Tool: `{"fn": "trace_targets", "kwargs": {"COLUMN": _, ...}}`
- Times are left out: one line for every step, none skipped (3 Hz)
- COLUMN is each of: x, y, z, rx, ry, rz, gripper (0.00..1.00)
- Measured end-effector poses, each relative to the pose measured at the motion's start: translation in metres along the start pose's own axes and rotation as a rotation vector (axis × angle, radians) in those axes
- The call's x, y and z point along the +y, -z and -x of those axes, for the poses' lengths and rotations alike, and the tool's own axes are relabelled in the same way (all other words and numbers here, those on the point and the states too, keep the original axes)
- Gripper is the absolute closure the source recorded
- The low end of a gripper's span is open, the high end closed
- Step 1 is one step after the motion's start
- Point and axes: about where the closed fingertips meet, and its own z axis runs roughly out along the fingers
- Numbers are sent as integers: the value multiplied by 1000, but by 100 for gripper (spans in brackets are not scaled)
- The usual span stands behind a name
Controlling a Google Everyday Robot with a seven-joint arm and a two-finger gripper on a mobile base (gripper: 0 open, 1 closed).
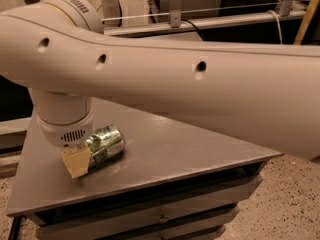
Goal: Place green can upright
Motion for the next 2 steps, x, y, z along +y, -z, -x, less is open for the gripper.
{"fn": "trace_targets", "kwargs": {"x": 0, "y": -7, "z": 5, "rx": 16, "ry": 70, "rz": 1, "gripper": 80}}
{"fn": "trace_targets", "kwargs": {"x": -4, "y": -11, "z": 4, "rx": 12, "ry": 124, "rz": 10, "gripper": 100}}
